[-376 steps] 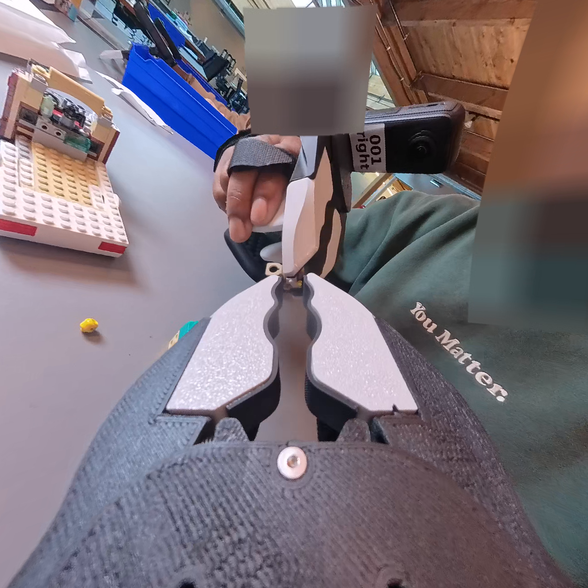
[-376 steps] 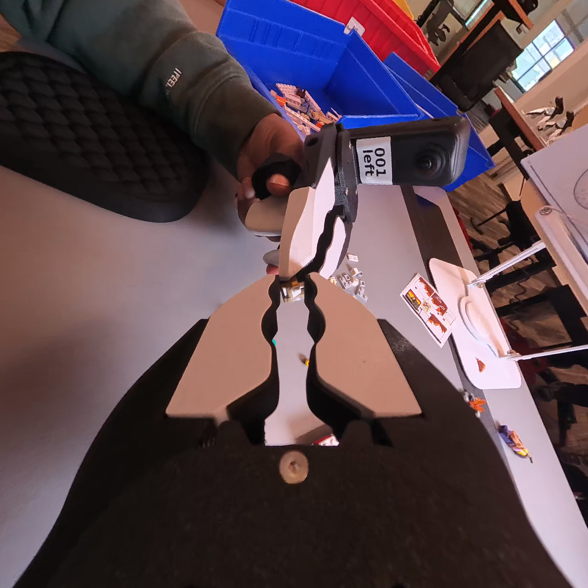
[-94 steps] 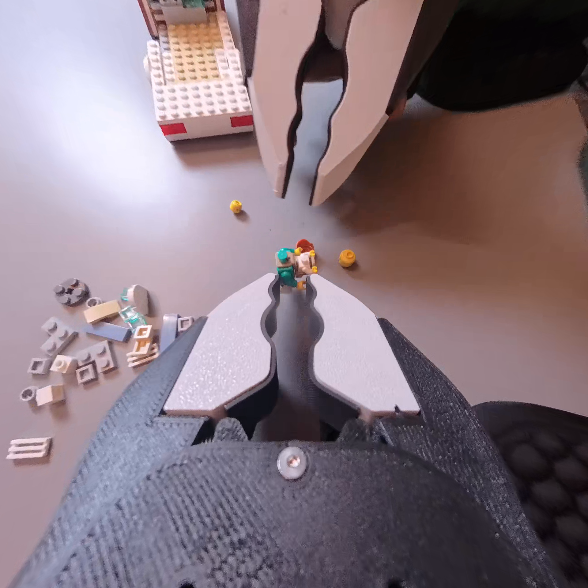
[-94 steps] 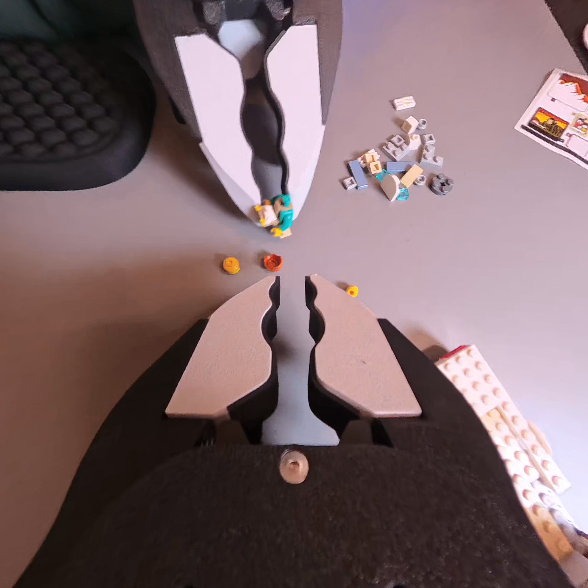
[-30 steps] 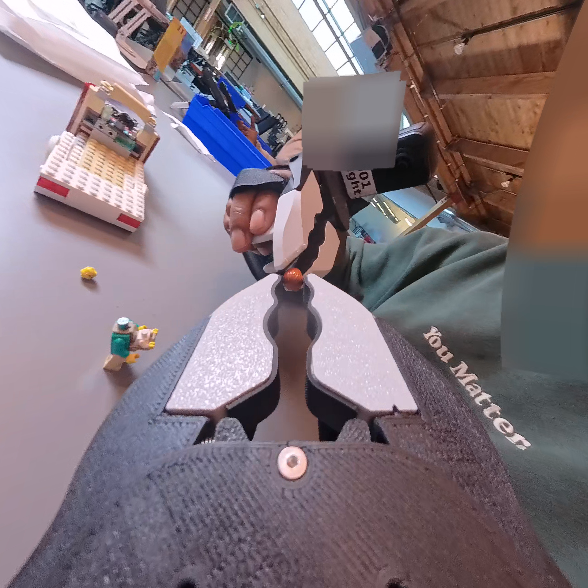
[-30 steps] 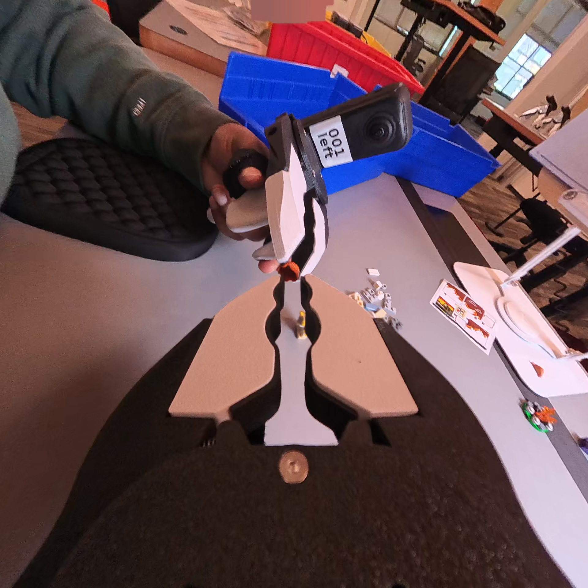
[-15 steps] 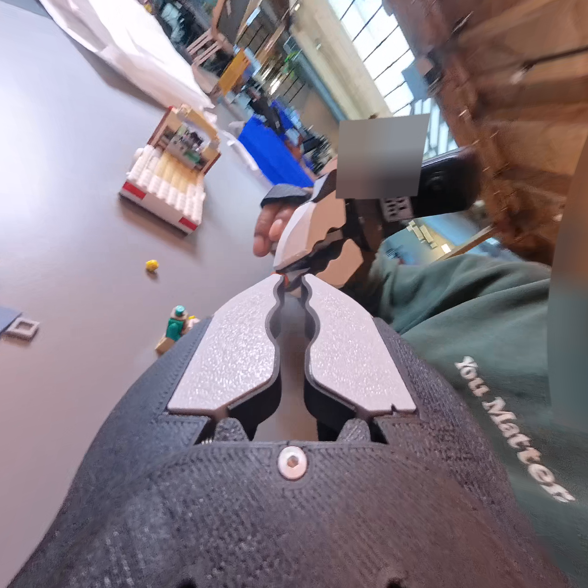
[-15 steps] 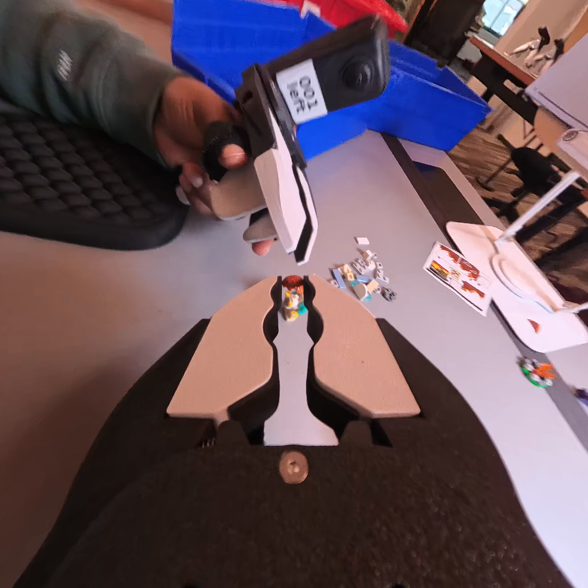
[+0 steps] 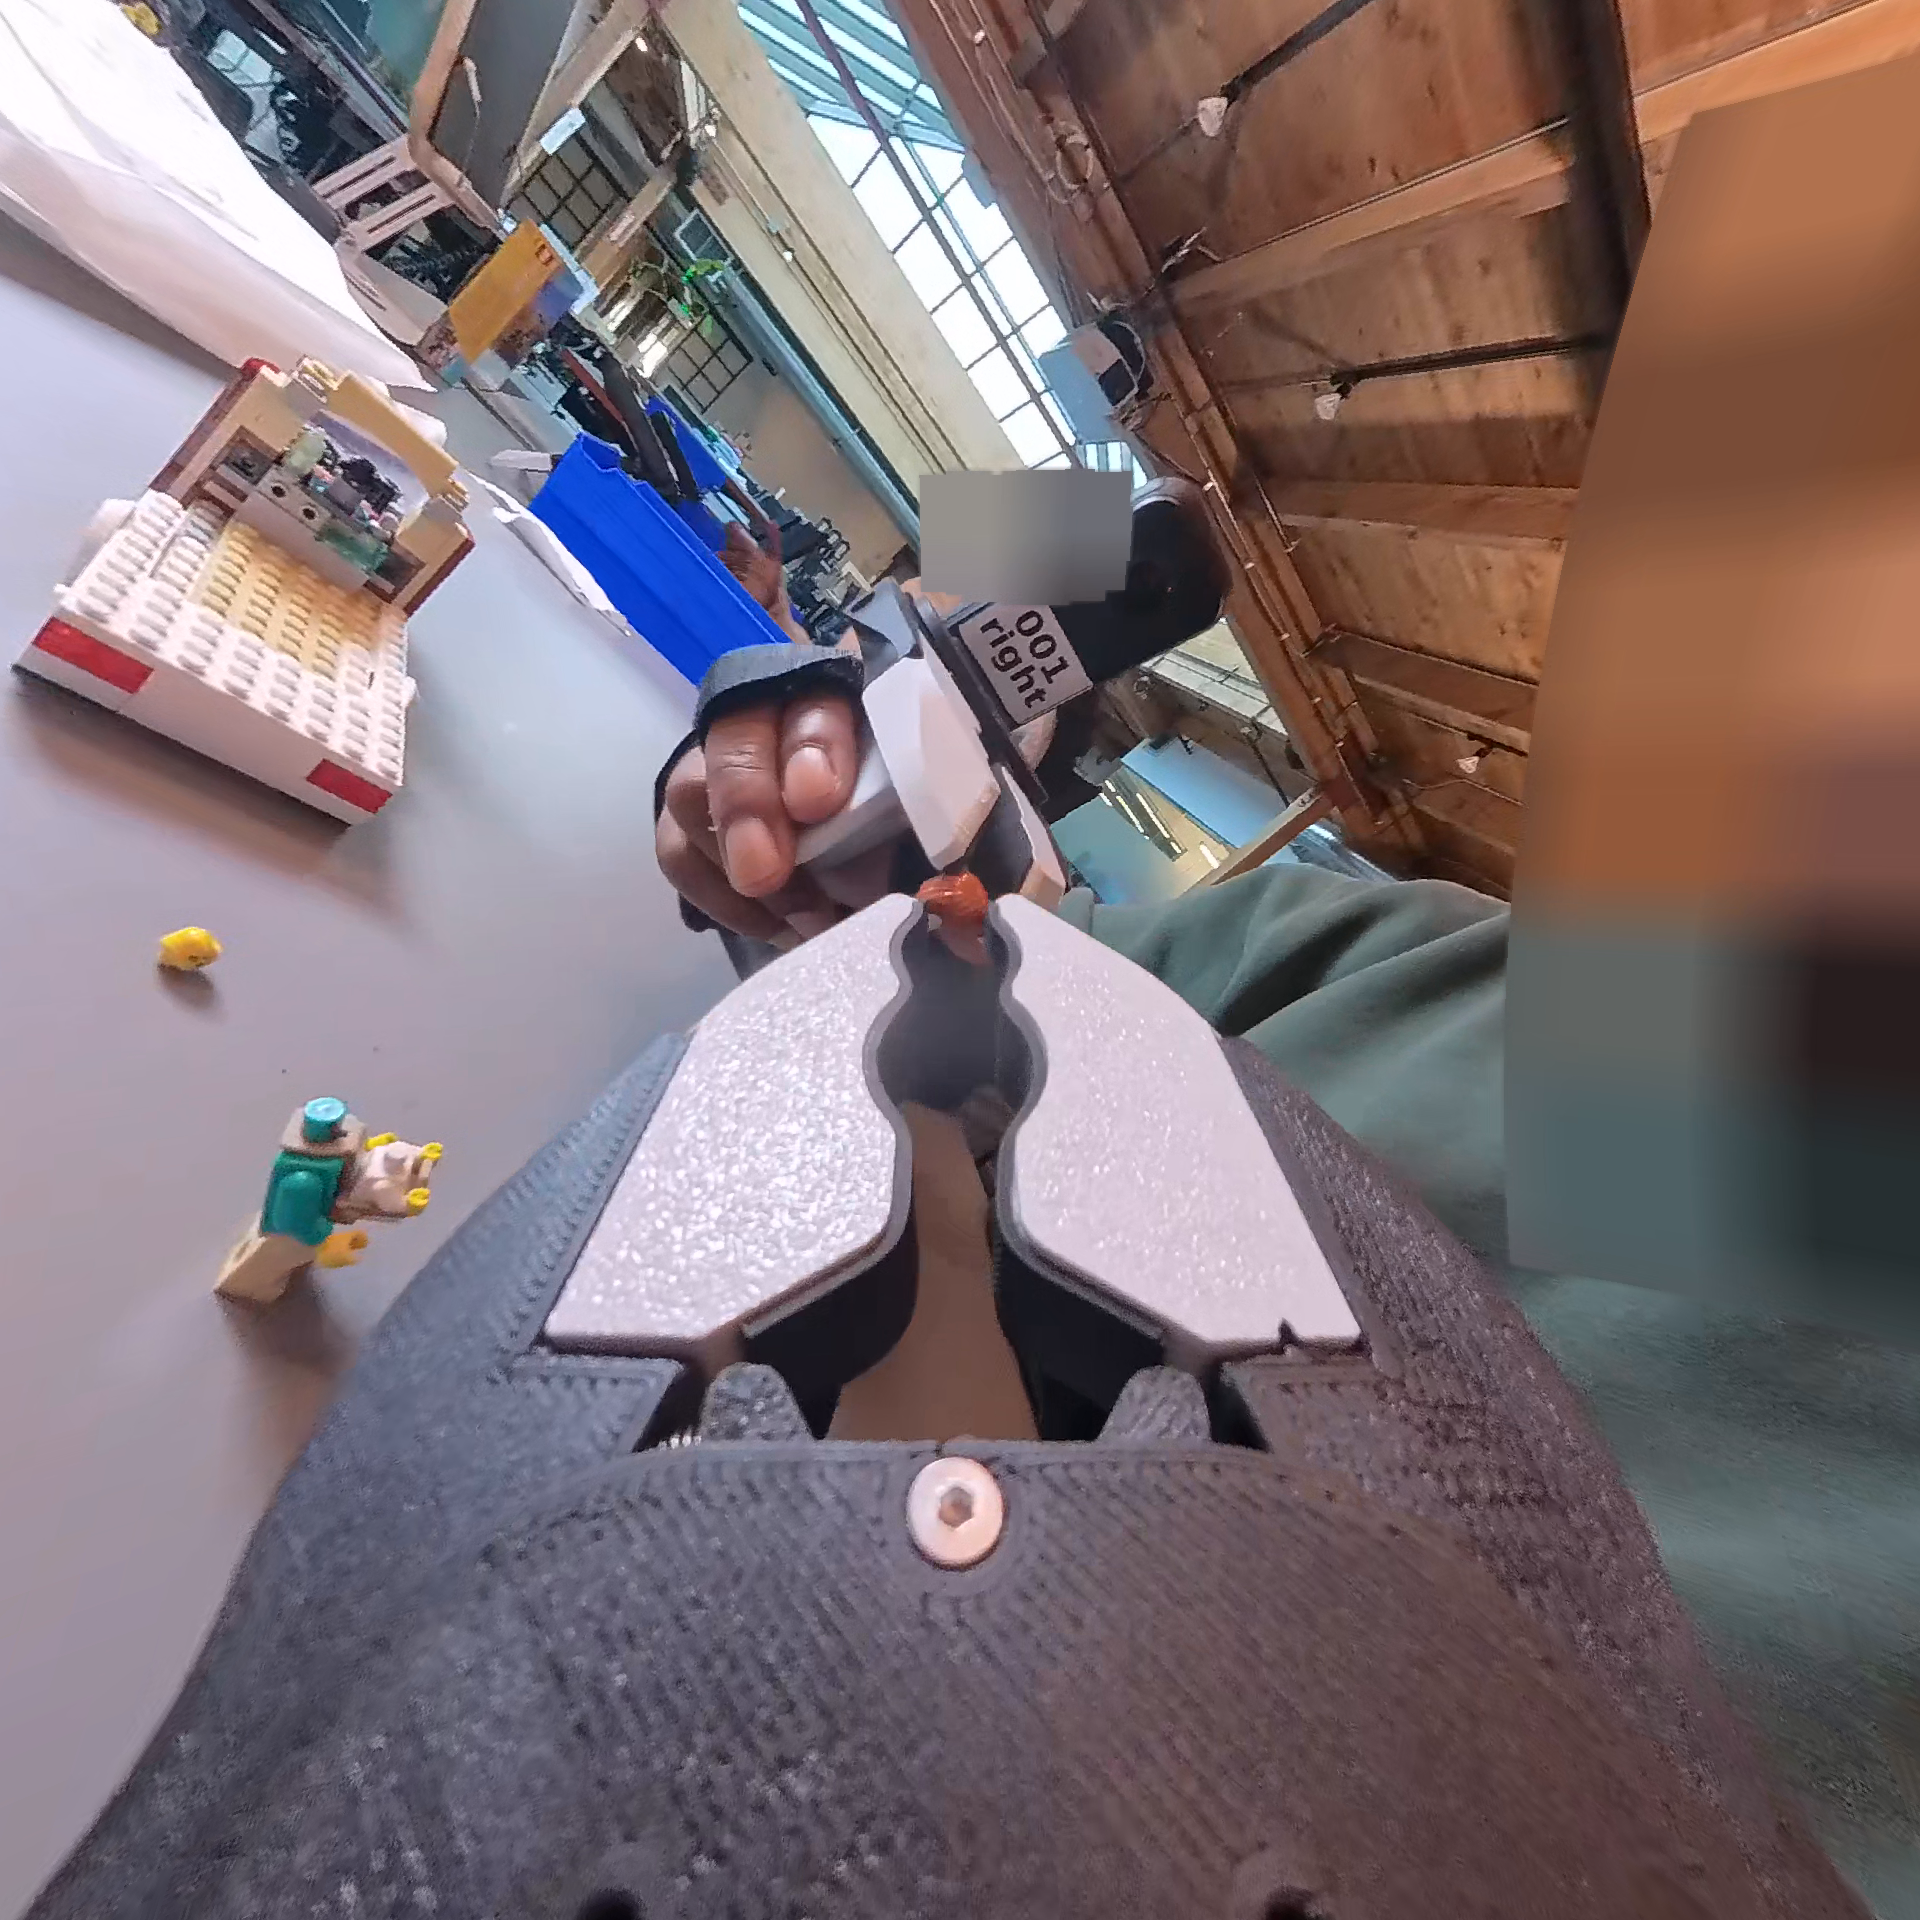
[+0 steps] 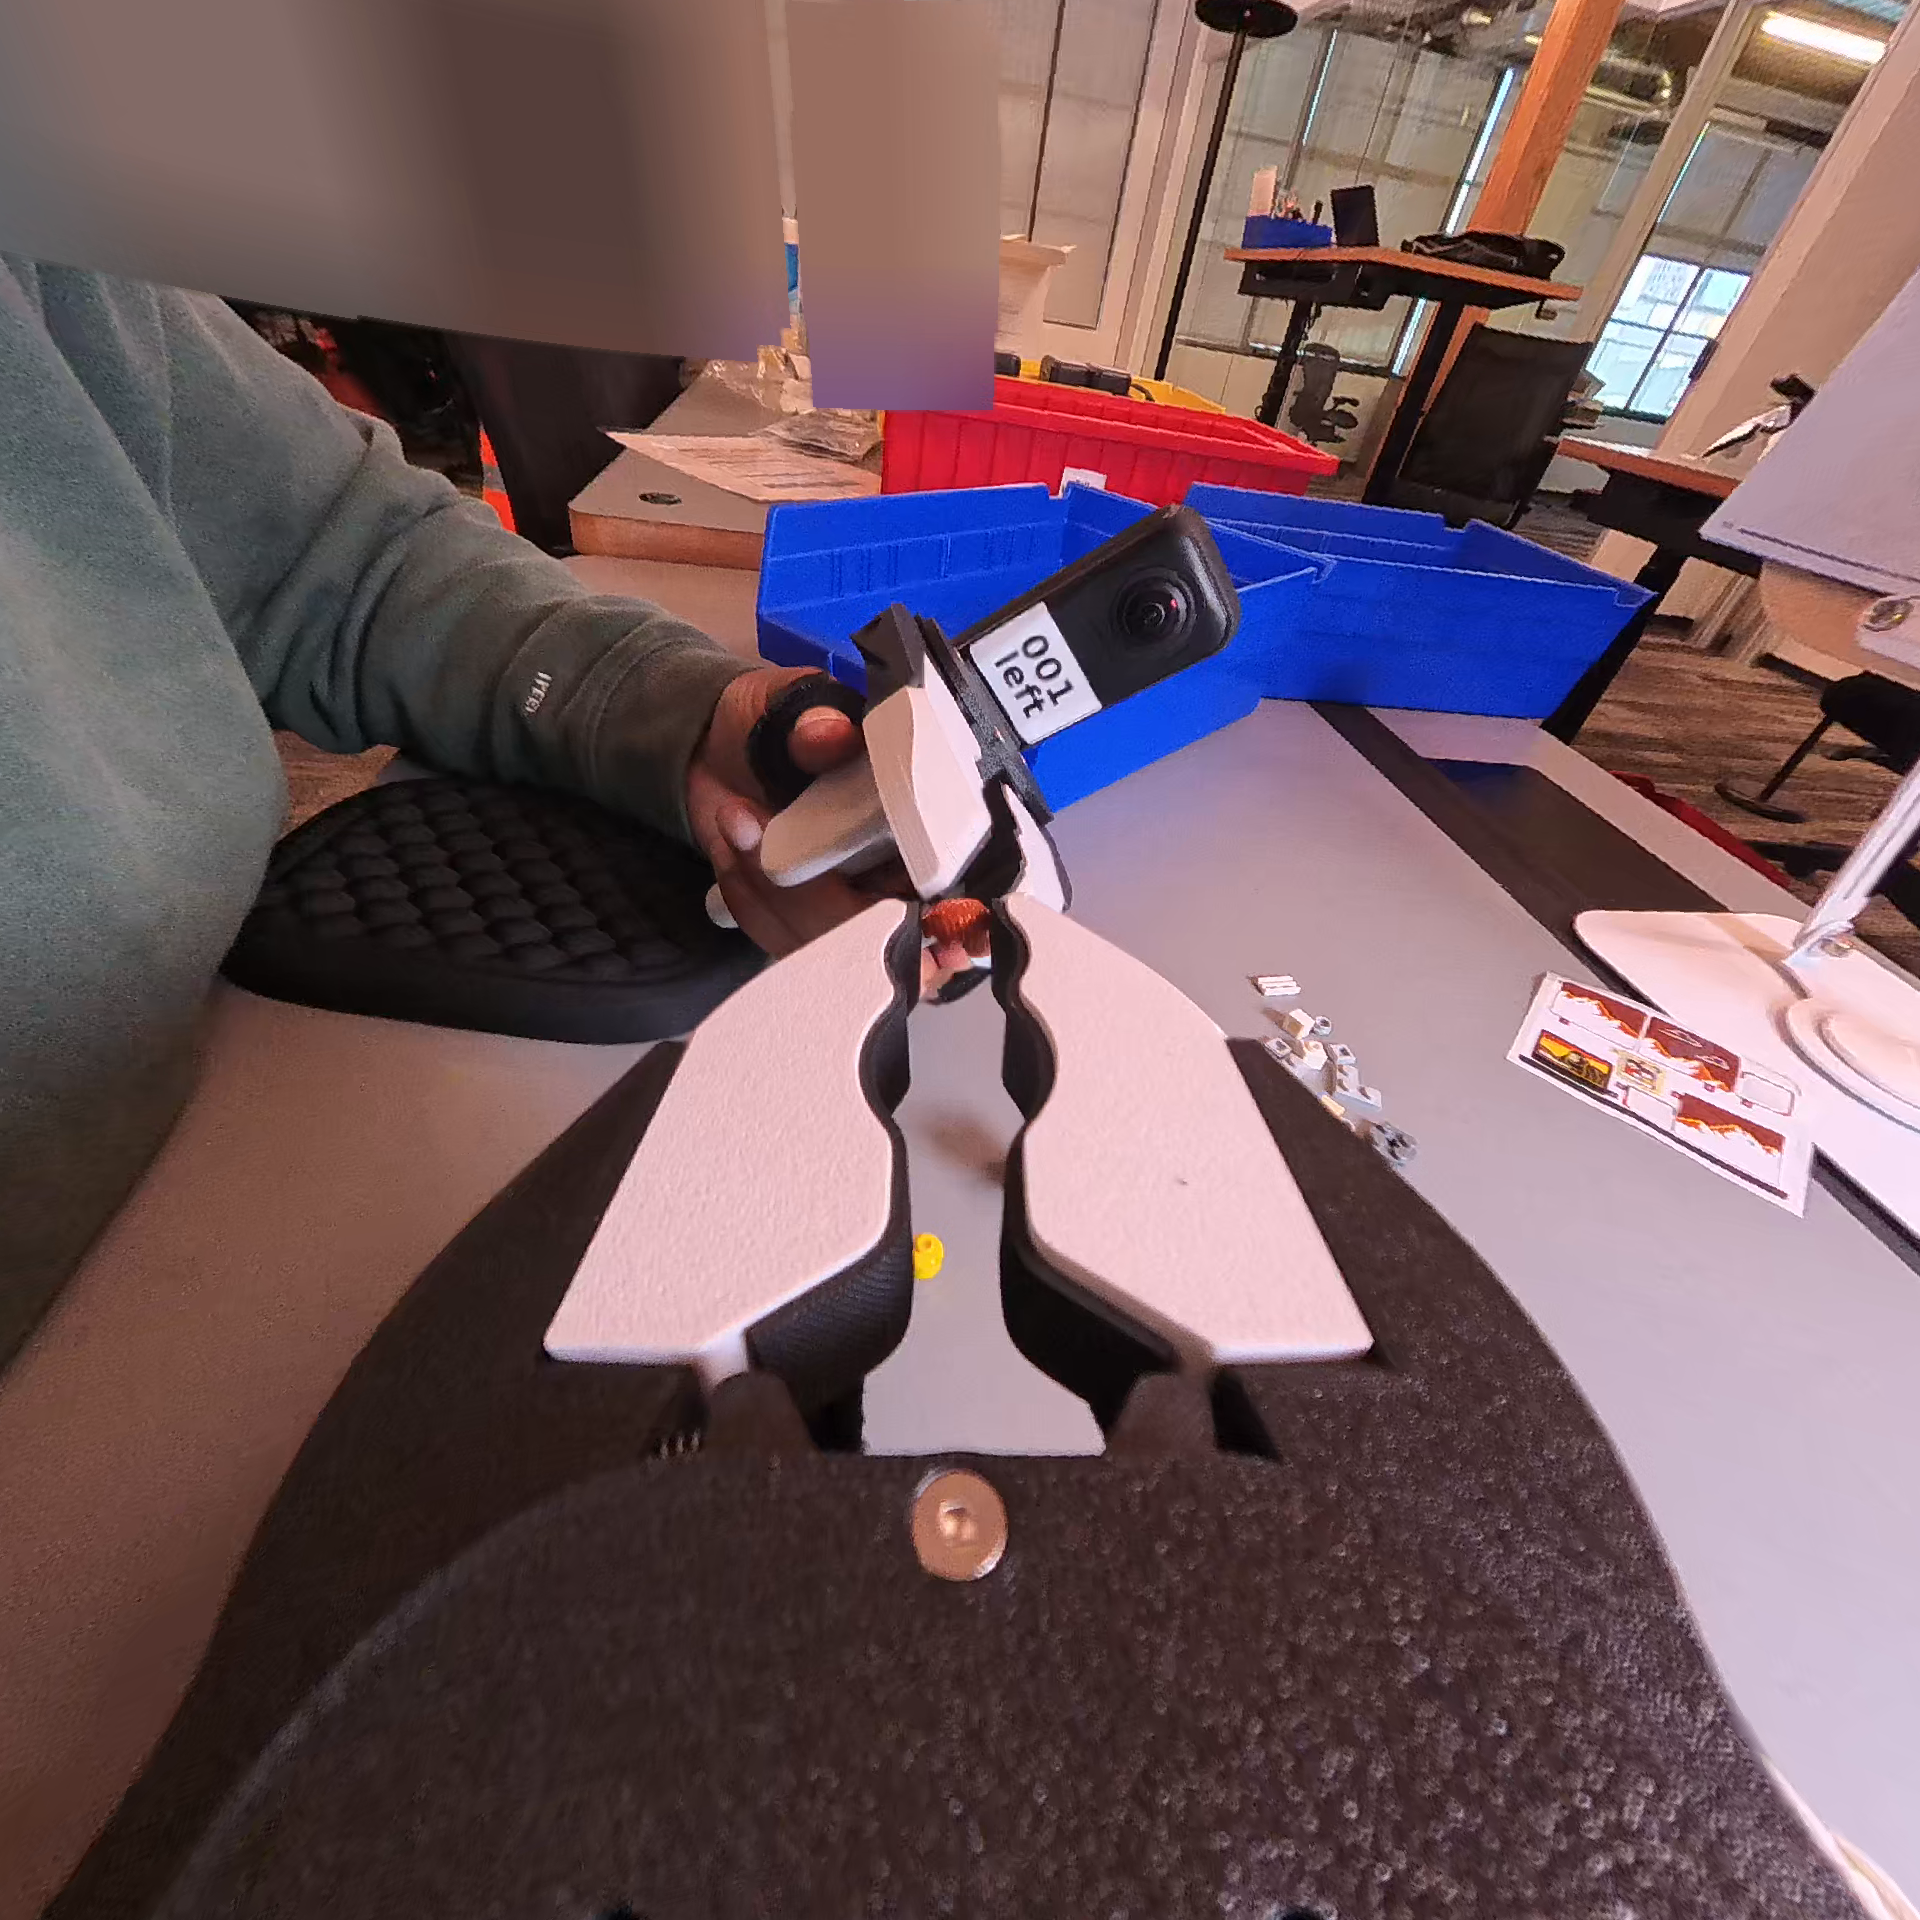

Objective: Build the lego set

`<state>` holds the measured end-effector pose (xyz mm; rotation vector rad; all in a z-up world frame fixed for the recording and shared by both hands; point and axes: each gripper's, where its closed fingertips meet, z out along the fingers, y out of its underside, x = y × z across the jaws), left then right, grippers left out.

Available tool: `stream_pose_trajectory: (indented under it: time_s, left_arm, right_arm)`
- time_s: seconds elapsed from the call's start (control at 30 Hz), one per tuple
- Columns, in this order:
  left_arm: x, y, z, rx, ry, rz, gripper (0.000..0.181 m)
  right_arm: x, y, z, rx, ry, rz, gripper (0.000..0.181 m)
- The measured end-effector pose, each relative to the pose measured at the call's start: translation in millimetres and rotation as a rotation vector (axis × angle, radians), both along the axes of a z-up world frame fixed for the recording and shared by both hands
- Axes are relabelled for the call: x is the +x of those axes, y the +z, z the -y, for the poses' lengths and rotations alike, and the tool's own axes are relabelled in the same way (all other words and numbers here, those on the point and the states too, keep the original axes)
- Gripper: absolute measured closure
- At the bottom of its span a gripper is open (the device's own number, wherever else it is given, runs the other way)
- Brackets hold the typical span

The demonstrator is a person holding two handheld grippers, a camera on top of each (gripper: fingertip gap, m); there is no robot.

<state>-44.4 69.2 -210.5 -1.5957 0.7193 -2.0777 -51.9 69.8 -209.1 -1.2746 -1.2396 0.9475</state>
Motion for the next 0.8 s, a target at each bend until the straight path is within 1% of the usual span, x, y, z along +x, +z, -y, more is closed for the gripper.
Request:
stream_pose_trajectory:
  time_s: [0.3,0.37,0.5,0.6,0.7,0.8]
  left_arm:
    - [-1,-7,-7,0.000,0.047,-0.042,0.177]
    - [-2,-8,-9,0.002,0.064,-0.048,0.181]
    - [-2,-10,-11,-0.005,0.073,-0.055,0.181]
    - [-2,-13,-15,-0.017,0.089,-0.066,0.173]
    - [1,-8,-8,-0.058,0.032,-0.026,0.166]
    - [1,6,1,-0.083,-0.029,0.064,0.164]
  right_arm:
    - [2,-9,-6,0.050,-0.038,0.074,0.169]
    - [2,-12,-7,0.067,-0.049,0.098,0.169]
    - [2,-12,-7,0.072,-0.052,0.096,0.169]
    - [2,-7,-5,0.053,-0.040,0.058,0.169]
    - [3,2,-2,0.032,-0.019,0.004,0.169]
    - [3,5,0,0.013,-0.001,-0.020,0.169]
